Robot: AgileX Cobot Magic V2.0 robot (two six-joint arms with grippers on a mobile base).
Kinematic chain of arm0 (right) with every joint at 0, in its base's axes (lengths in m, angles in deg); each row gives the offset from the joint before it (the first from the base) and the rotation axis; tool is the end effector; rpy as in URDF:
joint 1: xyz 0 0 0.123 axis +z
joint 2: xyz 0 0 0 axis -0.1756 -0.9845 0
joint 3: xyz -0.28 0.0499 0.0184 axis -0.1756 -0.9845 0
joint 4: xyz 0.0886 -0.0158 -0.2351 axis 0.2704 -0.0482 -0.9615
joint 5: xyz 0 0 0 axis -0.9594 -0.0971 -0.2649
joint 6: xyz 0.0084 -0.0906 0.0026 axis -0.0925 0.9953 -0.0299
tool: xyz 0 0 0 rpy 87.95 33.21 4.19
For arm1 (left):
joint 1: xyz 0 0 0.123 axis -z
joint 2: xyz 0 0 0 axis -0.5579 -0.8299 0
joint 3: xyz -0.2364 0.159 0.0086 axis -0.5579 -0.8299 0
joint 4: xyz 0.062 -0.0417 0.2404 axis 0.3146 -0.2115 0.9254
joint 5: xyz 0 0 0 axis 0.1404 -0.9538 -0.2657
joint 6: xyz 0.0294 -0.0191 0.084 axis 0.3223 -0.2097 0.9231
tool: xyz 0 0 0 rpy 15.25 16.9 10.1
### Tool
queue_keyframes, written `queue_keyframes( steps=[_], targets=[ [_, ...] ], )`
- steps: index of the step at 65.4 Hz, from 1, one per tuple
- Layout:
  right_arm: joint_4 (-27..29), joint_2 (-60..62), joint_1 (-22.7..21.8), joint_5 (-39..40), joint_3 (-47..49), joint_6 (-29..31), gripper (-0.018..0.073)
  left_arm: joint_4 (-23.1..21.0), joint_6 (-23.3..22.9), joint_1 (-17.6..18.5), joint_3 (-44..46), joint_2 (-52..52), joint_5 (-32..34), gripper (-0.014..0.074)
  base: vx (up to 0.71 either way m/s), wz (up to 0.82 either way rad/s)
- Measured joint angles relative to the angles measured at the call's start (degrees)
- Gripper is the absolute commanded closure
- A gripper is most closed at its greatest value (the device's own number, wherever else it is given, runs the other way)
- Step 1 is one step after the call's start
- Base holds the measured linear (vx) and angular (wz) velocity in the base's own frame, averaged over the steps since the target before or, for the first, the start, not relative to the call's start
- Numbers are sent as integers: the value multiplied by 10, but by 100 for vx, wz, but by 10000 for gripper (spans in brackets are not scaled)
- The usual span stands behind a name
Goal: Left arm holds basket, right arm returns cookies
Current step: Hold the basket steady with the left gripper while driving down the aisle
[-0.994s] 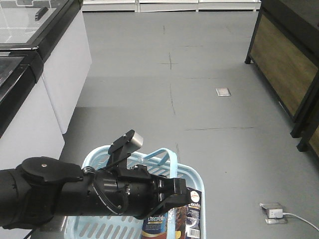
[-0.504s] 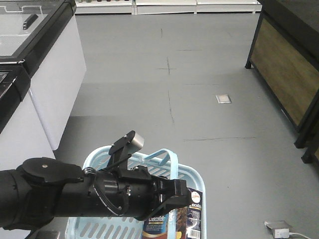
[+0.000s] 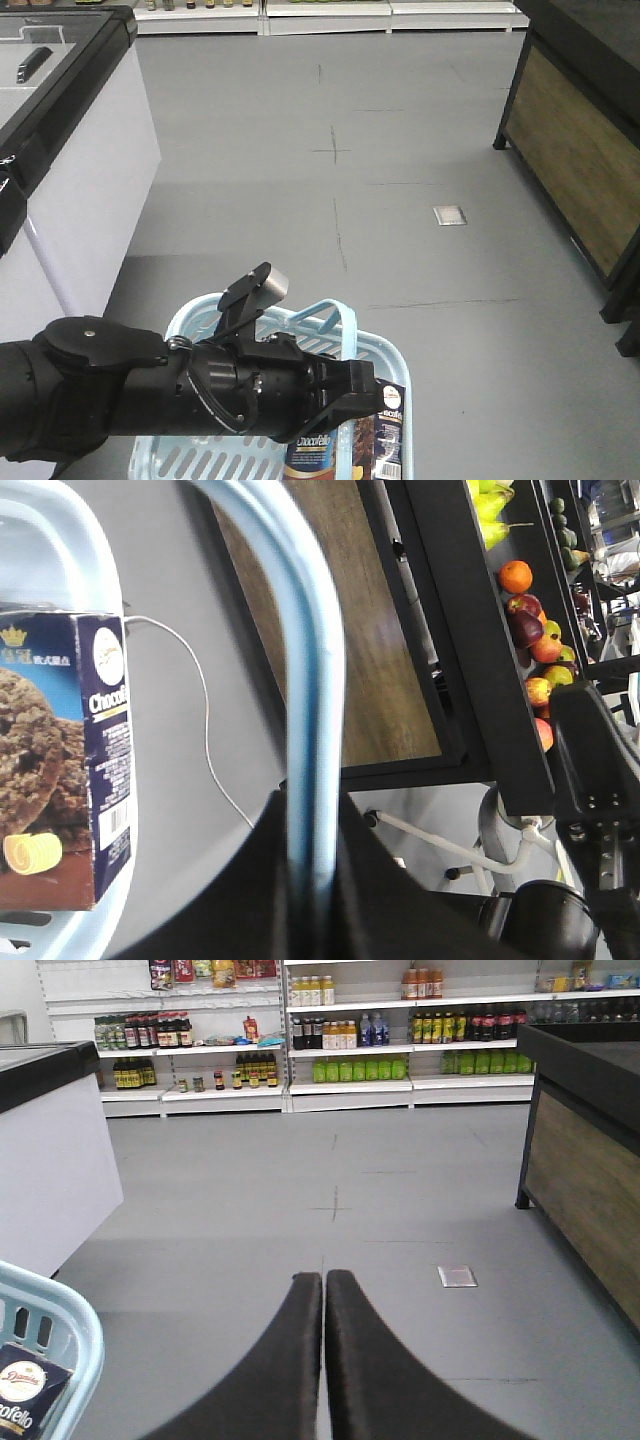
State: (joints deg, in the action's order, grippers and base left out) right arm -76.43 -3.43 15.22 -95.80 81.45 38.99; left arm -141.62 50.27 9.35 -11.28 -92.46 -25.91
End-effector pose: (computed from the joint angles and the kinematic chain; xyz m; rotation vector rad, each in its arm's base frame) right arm 0.0564 0.0045 0.1906 -0.0601 1.6465 0.0737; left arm 0.1950 -0.2386 0.2337 0.1550 2.4338 -1.3531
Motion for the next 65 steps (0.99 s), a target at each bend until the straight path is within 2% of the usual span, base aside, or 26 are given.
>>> queue_keyframes(
  steps=[37,65],
  targets=[
    [0,0,0,0,0,0,568,0,0,0,0,0,-1,603,27,-13],
    [0,0,0,0,0,0,568,0,0,0,0,0,0,603,34,3]
  ],
)
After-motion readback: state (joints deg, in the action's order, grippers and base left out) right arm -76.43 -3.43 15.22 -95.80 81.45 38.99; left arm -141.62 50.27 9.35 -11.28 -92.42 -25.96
